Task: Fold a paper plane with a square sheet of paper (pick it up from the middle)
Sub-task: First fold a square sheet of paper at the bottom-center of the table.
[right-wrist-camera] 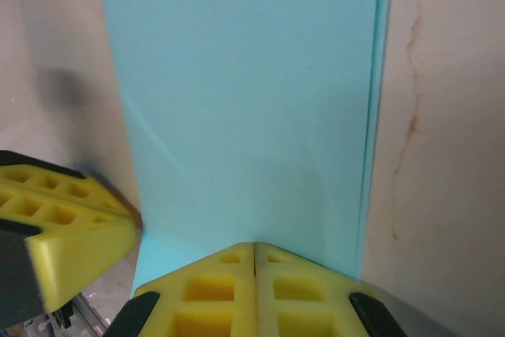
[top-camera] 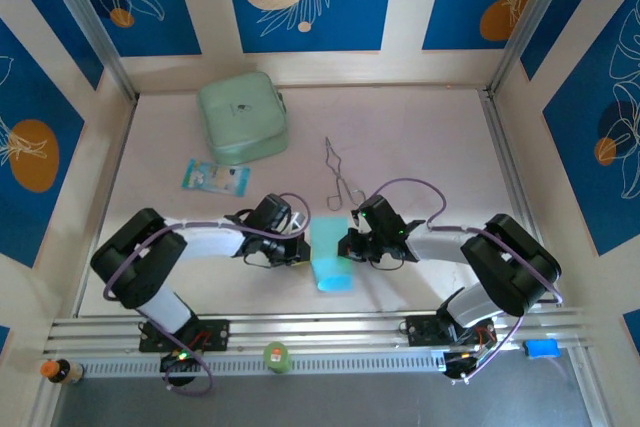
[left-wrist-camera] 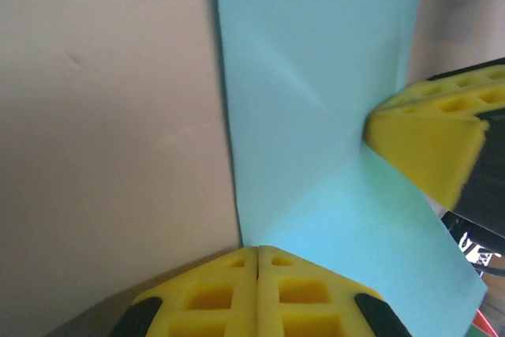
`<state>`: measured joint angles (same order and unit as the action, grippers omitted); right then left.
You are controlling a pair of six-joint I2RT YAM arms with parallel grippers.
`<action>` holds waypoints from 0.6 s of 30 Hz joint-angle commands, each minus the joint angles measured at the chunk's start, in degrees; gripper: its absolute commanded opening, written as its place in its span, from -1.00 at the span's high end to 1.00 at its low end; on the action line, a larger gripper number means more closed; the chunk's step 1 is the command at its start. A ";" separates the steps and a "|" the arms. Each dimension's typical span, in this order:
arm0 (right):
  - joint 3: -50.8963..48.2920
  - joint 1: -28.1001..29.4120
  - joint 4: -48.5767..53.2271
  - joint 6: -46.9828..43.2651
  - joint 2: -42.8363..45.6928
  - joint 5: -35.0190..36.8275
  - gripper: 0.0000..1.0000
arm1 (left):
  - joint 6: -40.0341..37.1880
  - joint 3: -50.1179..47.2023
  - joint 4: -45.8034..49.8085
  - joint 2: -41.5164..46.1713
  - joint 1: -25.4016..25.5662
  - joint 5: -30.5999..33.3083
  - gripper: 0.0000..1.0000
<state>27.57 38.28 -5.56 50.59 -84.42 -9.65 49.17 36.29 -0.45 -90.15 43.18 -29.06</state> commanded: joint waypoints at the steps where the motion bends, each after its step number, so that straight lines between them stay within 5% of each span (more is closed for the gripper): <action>1: -2.53 -0.02 6.91 -0.49 -0.77 5.21 1.00 | 1.23 2.78 2.94 2.21 1.00 0.25 0.95; 18: -3.15 -0.02 6.50 -0.15 -0.56 5.23 1.00 | 2.40 -2.86 -4.20 -5.21 3.71 -1.54 0.99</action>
<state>27.09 38.28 -5.63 50.59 -83.79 -8.99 52.93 35.64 -6.55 -94.30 46.41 -31.29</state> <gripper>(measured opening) 0.042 0.041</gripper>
